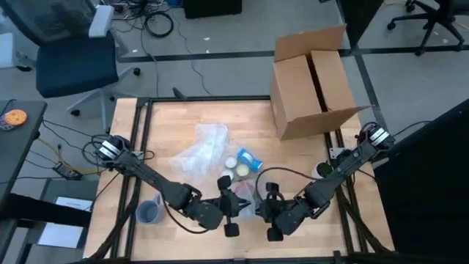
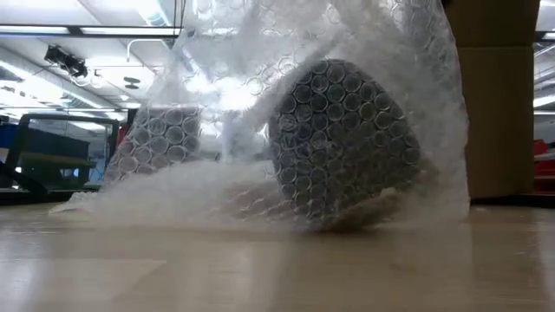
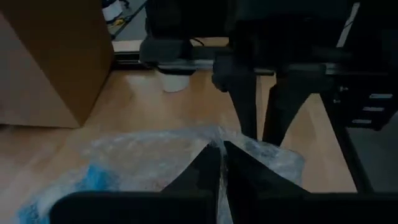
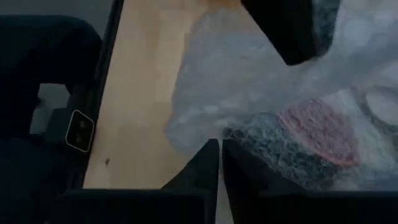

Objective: Wrap mug
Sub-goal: Wrap the black mug with the transparent bubble wrap

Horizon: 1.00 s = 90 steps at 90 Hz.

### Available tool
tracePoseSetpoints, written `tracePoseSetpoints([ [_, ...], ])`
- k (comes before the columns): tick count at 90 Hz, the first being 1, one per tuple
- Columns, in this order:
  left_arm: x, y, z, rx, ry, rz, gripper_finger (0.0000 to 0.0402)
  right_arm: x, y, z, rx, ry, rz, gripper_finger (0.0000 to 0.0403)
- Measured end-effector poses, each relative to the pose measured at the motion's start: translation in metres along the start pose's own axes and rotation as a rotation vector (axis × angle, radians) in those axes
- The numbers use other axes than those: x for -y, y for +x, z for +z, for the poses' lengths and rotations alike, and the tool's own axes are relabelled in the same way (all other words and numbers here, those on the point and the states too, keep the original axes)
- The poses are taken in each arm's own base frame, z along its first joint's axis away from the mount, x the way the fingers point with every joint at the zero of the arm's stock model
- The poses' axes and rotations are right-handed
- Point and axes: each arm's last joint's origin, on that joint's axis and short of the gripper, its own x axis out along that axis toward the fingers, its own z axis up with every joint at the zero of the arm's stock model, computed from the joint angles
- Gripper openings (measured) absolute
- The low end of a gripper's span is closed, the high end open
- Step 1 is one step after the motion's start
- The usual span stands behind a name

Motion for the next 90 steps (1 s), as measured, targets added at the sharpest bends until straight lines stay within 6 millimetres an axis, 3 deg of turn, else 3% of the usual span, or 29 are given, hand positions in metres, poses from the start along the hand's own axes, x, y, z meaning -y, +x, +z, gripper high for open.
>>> tracePoseSetpoints([
  [42, -0.006, 0.016, -0.012, -0.053, 0.013, 0.041, 0.0, 0.007, 0.003, 0.003, 0.04, -0.021, -0.108, 0.0],
  [90, -0.013, 0.033, -0.021, -0.085, 0.01, 0.066, 0.0, -0.008, -0.013, -0.008, 0.007, -0.018, -0.089, 0.0],
])
